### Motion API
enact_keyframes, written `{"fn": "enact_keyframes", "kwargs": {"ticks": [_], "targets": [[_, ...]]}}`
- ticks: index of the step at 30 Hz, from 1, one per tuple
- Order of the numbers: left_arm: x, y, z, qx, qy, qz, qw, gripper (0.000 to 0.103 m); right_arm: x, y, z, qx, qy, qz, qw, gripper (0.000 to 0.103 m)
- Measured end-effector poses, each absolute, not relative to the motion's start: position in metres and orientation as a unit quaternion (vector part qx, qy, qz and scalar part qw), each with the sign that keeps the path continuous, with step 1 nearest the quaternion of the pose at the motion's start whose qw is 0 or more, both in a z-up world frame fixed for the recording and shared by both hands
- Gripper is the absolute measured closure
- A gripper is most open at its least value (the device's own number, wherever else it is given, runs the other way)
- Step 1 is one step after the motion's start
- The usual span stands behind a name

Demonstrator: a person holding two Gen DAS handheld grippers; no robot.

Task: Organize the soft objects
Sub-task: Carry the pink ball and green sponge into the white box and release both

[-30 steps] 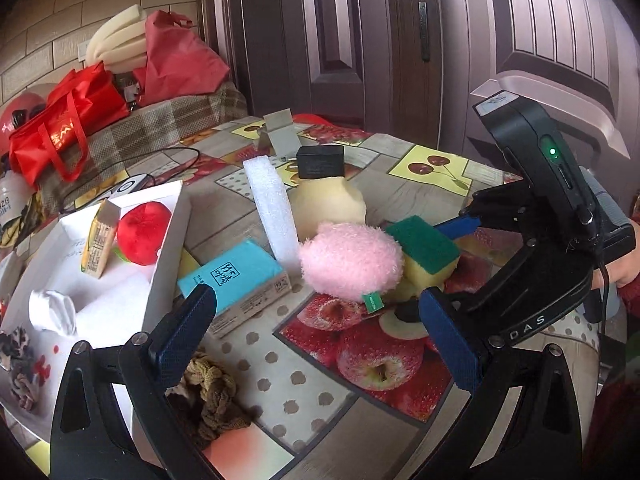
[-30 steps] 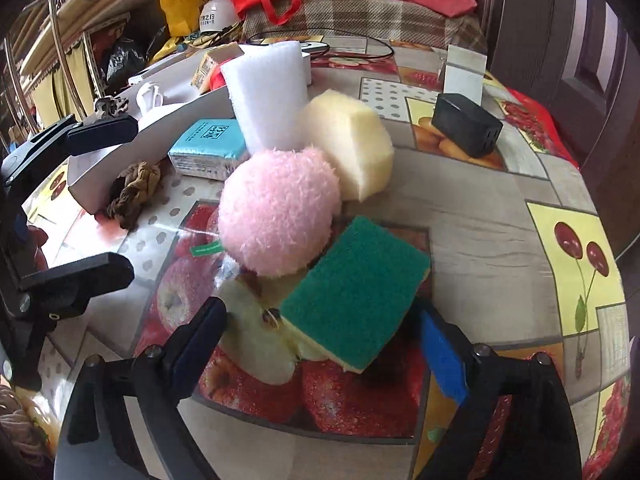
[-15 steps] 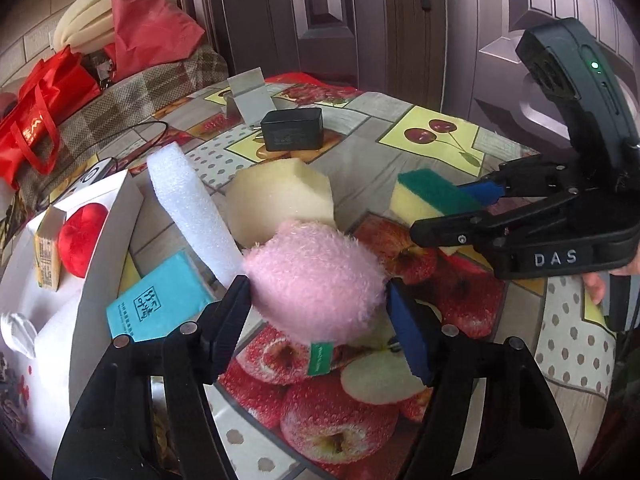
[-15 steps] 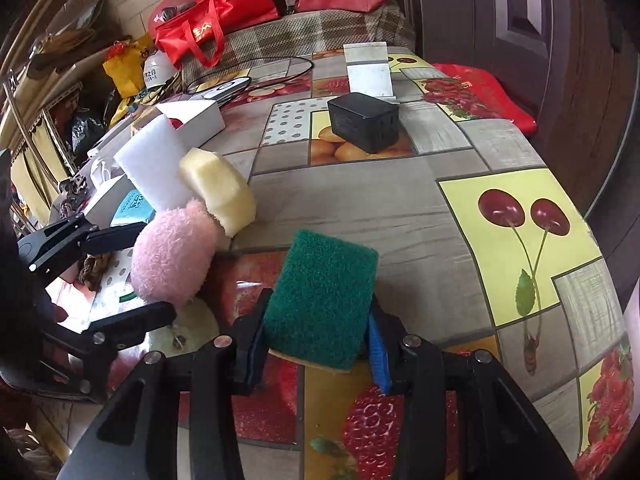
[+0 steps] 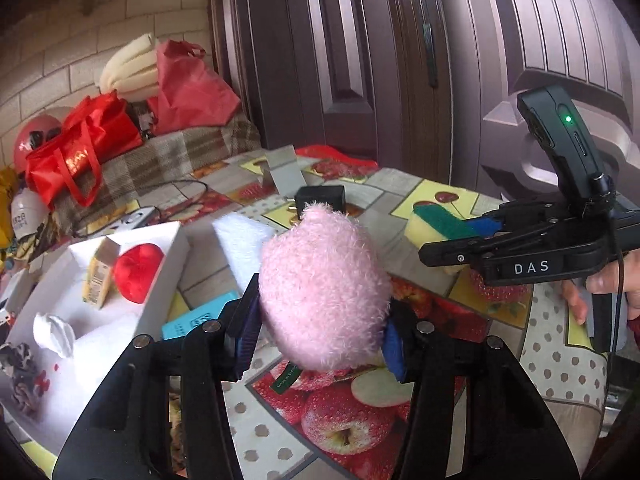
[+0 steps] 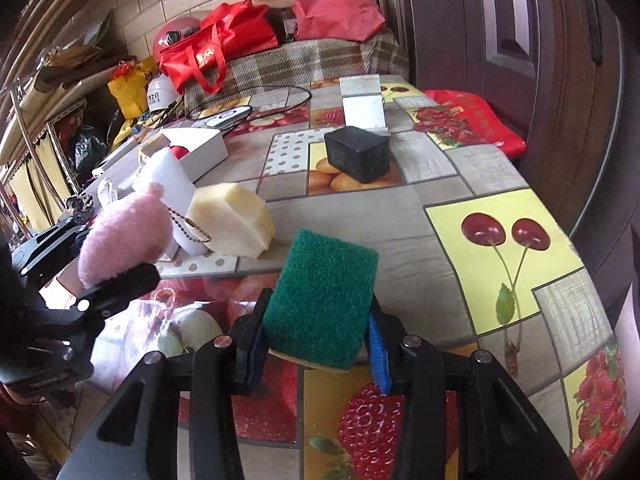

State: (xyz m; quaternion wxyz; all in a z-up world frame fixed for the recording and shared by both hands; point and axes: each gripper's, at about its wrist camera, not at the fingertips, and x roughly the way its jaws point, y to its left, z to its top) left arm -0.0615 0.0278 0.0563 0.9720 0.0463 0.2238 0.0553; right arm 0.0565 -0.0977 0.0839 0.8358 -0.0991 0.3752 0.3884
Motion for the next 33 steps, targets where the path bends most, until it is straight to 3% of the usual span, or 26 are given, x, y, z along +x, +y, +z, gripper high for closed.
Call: {"fn": "enact_keyframes", "kwargs": {"ticks": [6,12,33], "targets": [[-0.099,0.052,0.064,0.034,0.184,0.107,0.977,0.052,0.035,-0.1,0.111,-0.078,0.258,0.382,0.884,0.061],[-0.125,0.086,0.065,-0.001,0.162,0.15,0.975,0.052,0.028,-0.077,0.114,-0.069,0.211,0.379,0.899,0.06],[-0.173,0.186,0.058,-0.063,0.155,0.278,0.946,0.052,-0.046,0.035,0.106,-0.142,0.179,0.486,0.843,0.06]]}}
